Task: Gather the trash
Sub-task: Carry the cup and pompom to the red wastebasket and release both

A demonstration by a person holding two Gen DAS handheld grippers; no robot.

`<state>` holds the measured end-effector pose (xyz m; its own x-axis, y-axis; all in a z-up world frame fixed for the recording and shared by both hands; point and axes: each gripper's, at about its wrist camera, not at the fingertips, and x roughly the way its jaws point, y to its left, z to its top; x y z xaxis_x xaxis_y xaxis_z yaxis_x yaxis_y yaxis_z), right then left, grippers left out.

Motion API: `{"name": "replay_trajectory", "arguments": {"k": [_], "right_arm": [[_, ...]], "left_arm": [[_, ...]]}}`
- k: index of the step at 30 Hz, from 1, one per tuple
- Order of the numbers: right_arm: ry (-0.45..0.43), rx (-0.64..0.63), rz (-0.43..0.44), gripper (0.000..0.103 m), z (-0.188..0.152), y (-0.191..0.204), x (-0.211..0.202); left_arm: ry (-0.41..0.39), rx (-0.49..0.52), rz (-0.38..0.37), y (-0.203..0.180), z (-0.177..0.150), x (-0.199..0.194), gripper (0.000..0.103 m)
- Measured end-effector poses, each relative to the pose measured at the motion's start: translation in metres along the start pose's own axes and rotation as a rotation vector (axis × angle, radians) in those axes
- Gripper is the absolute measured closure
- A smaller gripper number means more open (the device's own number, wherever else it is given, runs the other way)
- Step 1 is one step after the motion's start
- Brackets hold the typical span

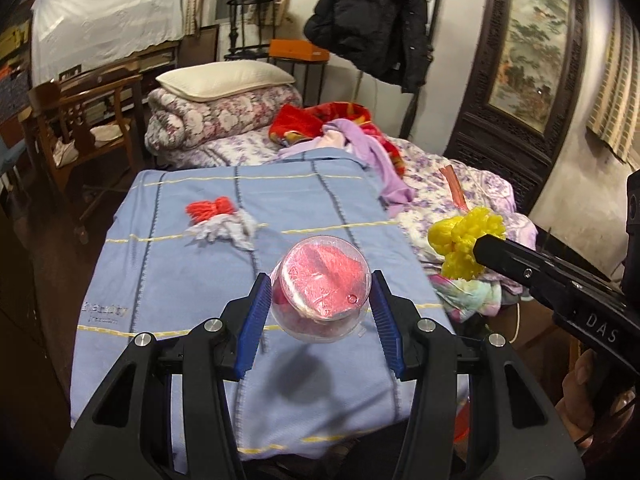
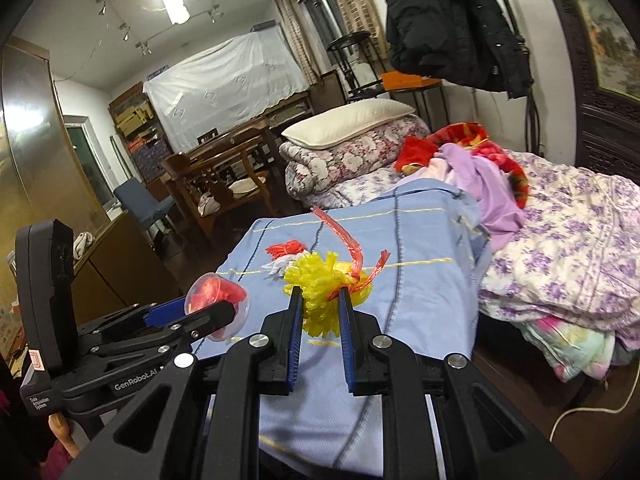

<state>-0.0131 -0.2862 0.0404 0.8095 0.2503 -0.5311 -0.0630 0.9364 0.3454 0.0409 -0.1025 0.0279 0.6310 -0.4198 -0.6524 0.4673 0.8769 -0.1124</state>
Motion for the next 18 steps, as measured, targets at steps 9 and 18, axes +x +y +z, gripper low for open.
{"name": "replay_trajectory", "arguments": {"k": [9, 18], "right_arm": [[-0.042, 0.037, -0.051, 0.085, -0.022, -0.037, -0.058], [-0.076, 0.075, -0.139, 0.085, -0.052, -0.083, -0.116]], "left_arm": [[-0.001, 0.089, -0.053, -0.066, -0.010, -0.007, 0.053], [0.015, 0.184, -0.117, -0.134, -0.028, -0.005, 0.053]]}}
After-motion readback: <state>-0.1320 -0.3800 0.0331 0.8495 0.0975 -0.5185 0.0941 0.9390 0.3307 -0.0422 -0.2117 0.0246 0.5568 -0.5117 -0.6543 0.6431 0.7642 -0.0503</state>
